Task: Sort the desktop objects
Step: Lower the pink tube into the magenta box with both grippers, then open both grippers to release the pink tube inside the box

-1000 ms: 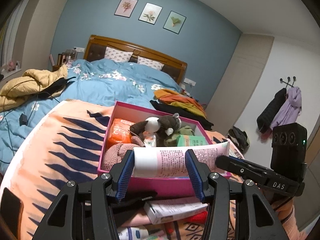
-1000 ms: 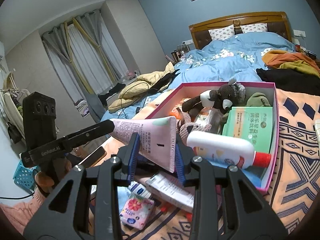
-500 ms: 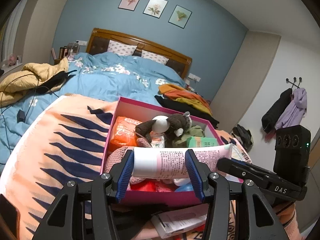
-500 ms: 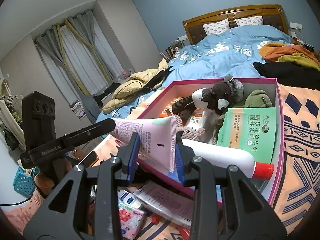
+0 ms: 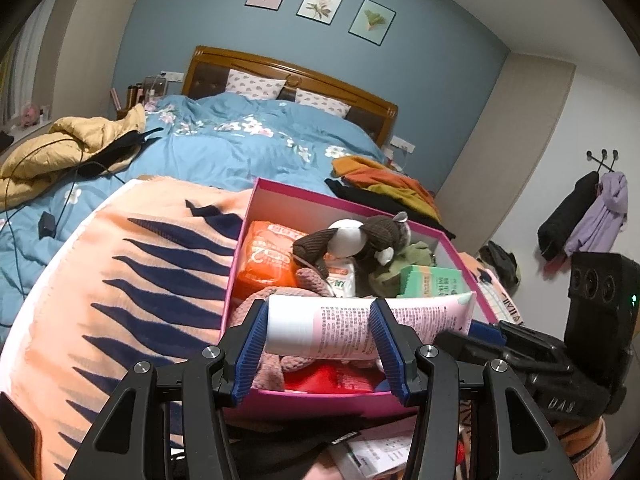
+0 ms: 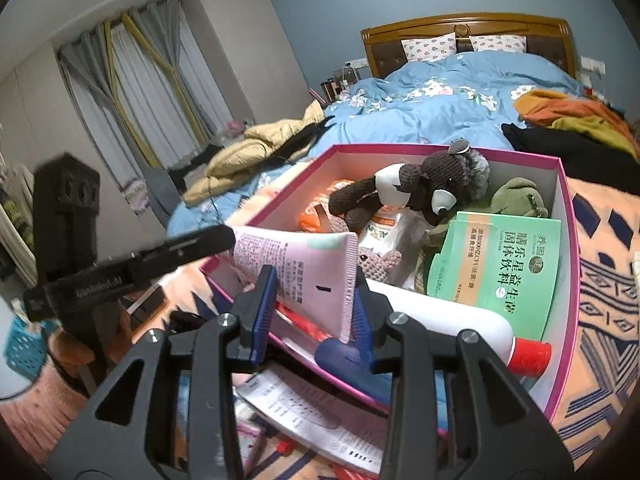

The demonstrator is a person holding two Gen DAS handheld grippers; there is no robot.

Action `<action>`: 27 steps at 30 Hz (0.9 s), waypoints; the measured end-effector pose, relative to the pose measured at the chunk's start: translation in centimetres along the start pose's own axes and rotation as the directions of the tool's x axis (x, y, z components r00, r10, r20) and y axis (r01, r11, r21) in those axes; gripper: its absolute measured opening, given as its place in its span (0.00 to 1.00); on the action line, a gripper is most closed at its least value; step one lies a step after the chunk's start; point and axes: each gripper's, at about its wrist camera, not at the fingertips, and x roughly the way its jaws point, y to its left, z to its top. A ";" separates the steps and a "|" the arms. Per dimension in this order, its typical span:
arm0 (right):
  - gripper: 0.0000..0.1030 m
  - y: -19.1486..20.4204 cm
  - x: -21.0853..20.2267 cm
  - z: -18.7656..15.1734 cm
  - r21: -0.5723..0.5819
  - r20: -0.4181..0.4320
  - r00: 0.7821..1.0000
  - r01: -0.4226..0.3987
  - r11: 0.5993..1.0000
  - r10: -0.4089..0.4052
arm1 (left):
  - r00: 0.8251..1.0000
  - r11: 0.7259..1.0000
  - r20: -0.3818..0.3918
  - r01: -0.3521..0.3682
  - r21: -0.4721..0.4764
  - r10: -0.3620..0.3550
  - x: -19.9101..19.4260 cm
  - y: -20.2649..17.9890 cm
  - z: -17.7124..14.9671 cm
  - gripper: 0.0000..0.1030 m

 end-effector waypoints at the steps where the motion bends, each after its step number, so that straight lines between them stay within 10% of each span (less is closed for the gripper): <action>1: 0.39 0.2 0.2 -0.2 -0.017 -0.007 1.000 0.013 1.000 -0.013 | 1.000 1.000 -0.002 -0.001 -0.004 0.001 0.1 0.1 0.0 0.51; 18: 0.41 0.5 0.7 -2.2 -0.137 -0.016 0.988 0.149 0.979 -0.152 | 0.999 0.999 0.035 0.017 0.043 -0.019 -1.0 -1.1 -0.7 0.53; 27: 0.41 1.0 -0.5 -2.7 -0.139 0.007 0.990 0.139 0.980 -0.139 | 1.000 0.998 0.005 0.018 0.056 -0.019 -0.6 -1.7 -2.5 0.77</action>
